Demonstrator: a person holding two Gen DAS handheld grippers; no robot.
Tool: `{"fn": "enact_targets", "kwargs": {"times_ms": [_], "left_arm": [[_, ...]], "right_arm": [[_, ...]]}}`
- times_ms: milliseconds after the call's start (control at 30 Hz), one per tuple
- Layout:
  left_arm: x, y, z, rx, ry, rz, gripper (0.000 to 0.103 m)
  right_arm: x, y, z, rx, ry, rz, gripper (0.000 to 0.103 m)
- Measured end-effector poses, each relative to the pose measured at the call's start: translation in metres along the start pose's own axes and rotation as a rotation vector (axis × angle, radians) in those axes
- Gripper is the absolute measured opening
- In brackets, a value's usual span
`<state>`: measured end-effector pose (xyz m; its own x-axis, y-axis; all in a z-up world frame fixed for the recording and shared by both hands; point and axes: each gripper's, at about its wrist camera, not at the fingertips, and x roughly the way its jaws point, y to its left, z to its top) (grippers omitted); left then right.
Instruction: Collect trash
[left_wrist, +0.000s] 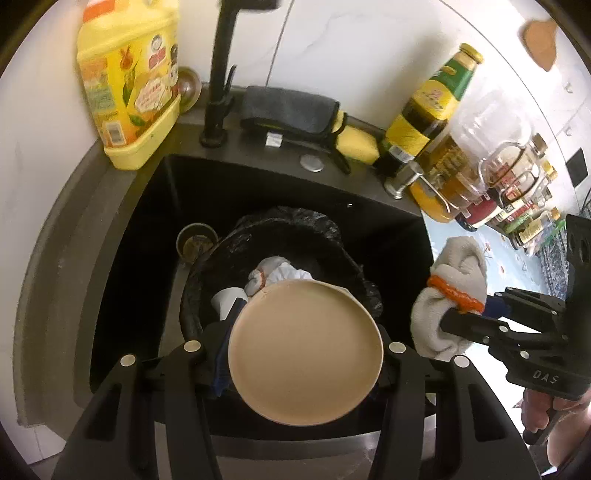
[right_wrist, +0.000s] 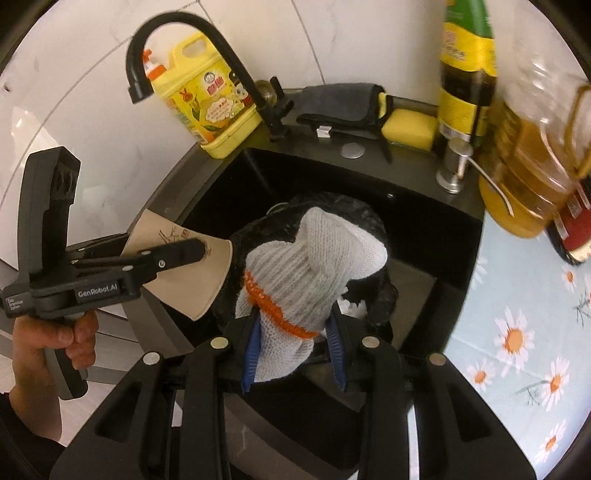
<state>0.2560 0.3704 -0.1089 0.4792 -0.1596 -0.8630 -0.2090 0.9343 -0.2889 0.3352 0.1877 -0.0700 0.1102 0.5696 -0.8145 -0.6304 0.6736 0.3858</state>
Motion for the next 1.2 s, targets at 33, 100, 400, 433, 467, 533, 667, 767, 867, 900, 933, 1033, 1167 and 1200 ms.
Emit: {"fn": "enact_targets", "kwargs": {"times_ms": [33, 100, 400, 433, 467, 533, 667, 767, 867, 900, 933, 1033, 1167, 1200], "left_arm": [[0.003, 0.004, 0.000, -0.008, 0.007, -0.004, 0.051], [0.006, 0.009, 0.001, -0.018, 0.016, -0.008, 0.051], [0.028, 0.024, 0.003, -0.068, 0.064, -0.024, 0.052], [0.029, 0.025, 0.004, -0.071, 0.067, -0.024, 0.052], [0.030, 0.026, 0.005, -0.075, 0.067, -0.024, 0.052], [0.033, 0.027, 0.006, -0.082, 0.077, -0.018, 0.059], [0.039, 0.032, 0.007, -0.116, 0.104, -0.023, 0.080], [0.039, 0.033, 0.006, -0.119, 0.102, -0.018, 0.080], [0.036, 0.033, 0.004, -0.117, 0.097, -0.016, 0.080], [0.035, 0.033, 0.003, -0.116, 0.095, -0.016, 0.080], [0.034, 0.032, 0.002, -0.115, 0.094, -0.017, 0.080], [0.028, 0.030, -0.001, -0.110, 0.087, -0.017, 0.080], [0.017, 0.028, -0.005, -0.102, 0.078, -0.022, 0.080], [0.015, 0.026, -0.006, -0.098, 0.080, -0.022, 0.080]], "right_arm": [[0.005, 0.001, 0.003, -0.004, 0.009, -0.006, 0.033], [0.012, 0.003, 0.009, -0.009, 0.020, -0.007, 0.033], [0.046, 0.006, 0.035, -0.041, 0.076, -0.005, 0.035], [0.048, 0.005, 0.036, -0.039, 0.082, -0.005, 0.037], [0.050, 0.004, 0.037, -0.034, 0.090, -0.002, 0.037], [0.053, 0.002, 0.038, -0.021, 0.099, 0.007, 0.046], [0.052, -0.003, 0.040, 0.017, 0.093, 0.011, 0.055], [0.048, -0.006, 0.039, 0.034, 0.082, 0.008, 0.055], [0.041, -0.007, 0.036, 0.040, 0.066, 0.001, 0.055], [0.039, -0.008, 0.035, 0.044, 0.063, -0.004, 0.055], [0.037, -0.008, 0.034, 0.047, 0.060, -0.006, 0.055], [0.030, -0.008, 0.028, 0.053, 0.047, -0.017, 0.055], [0.016, -0.007, 0.019, 0.065, 0.023, -0.031, 0.056], [0.013, -0.006, 0.016, 0.068, 0.017, -0.036, 0.059]]}}
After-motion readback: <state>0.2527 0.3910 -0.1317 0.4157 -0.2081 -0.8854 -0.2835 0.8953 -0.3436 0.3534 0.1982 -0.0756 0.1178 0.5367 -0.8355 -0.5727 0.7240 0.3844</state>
